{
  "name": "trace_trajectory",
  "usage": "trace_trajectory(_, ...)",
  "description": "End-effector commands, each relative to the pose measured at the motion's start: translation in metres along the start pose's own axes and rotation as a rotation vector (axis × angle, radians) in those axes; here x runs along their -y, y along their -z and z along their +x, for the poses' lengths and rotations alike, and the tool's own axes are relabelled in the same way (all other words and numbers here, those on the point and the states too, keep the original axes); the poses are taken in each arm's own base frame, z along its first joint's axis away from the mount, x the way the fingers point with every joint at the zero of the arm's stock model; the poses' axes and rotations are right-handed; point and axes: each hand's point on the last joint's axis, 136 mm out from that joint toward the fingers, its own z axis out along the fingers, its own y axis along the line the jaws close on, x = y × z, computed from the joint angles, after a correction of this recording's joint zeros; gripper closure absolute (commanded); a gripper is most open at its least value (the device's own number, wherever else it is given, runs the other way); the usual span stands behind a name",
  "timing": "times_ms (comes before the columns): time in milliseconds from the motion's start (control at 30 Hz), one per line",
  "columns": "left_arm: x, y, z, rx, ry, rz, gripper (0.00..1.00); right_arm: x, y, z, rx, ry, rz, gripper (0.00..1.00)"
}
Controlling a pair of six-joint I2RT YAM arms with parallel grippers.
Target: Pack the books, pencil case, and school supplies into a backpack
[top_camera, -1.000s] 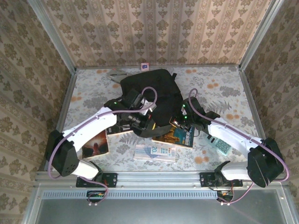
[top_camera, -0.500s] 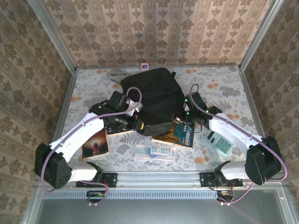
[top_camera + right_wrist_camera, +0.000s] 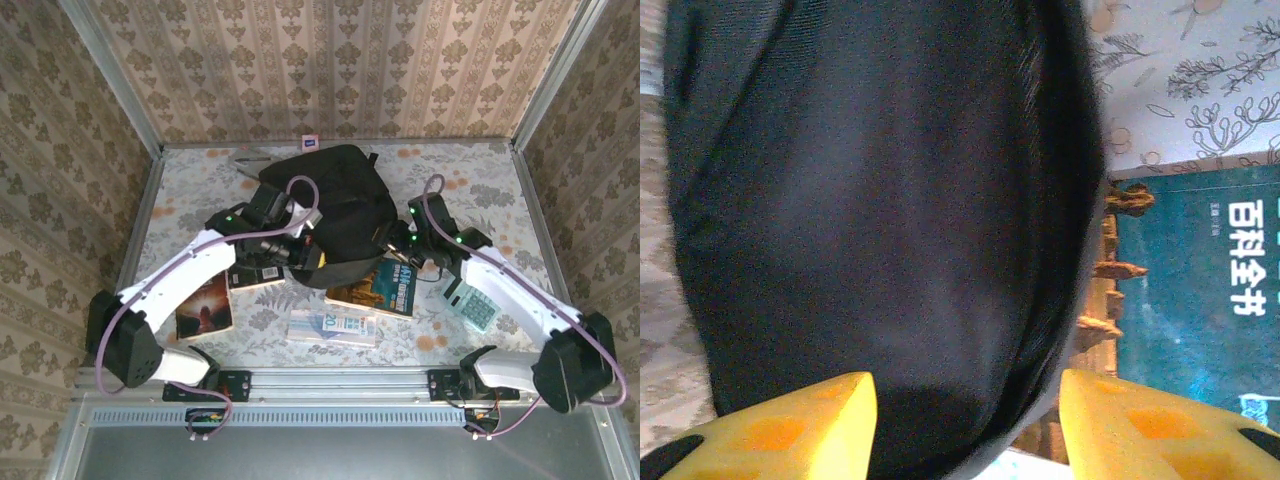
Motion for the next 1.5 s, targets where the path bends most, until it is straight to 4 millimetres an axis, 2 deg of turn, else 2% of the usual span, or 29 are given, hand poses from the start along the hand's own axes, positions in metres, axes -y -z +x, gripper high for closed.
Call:
trace_trajectory(0, 0.048, -0.002, -0.029, 0.048, -0.078, 0.116, 1.0, 0.009, 0.019, 0.005, 0.023, -0.059, 0.018, 0.47)
trace_trajectory(167, 0.073, -0.018, -0.042, 0.029, -0.128, 0.139, 1.0, 0.02, 0.047, 0.007, 0.066, -0.092, 0.05, 0.47)
trace_trajectory(267, 0.08, -0.029, -0.046, 0.019, -0.131, 0.164, 1.0, 0.024, 0.049, 0.009, 0.06, -0.113, 0.055, 0.46)
trace_trajectory(433, 0.089, -0.058, -0.038, -0.039, -0.134, 0.198, 1.0, 0.035, 0.034, 0.014, 0.032, -0.205, 0.066, 0.46)
trace_trajectory(600, 0.093, -0.077, -0.03, -0.08, -0.14, 0.208, 1.0, 0.038, 0.018, 0.016, 0.012, -0.289, 0.053, 0.48)
trace_trajectory(700, 0.093, -0.081, -0.03, -0.085, -0.139, 0.209, 1.0, 0.038, 0.009, 0.017, 0.009, -0.331, 0.031, 0.52)
trace_trajectory(900, 0.093, -0.081, -0.03, -0.082, -0.146, 0.211, 1.0, 0.054, -0.008, 0.023, 0.005, -0.414, 0.051, 0.53)
trace_trajectory(1100, 0.089, -0.083, -0.027, -0.093, -0.148, 0.201, 1.0, 0.043, -0.018, 0.021, -0.002, -0.391, 0.041, 0.53)
trace_trajectory(1167, 0.087, -0.083, -0.025, -0.099, -0.15, 0.193, 1.0, 0.04, -0.019, 0.021, -0.003, -0.378, 0.044, 0.59)
trace_trajectory(1333, 0.079, -0.081, -0.021, -0.11, -0.15, 0.167, 1.0, 0.046, -0.019, 0.023, 0.01, -0.342, 0.08, 0.86)
trace_trajectory(1467, 0.067, -0.075, -0.02, -0.11, -0.137, 0.146, 1.0, 0.052, -0.019, 0.024, 0.008, -0.295, 0.116, 1.0)
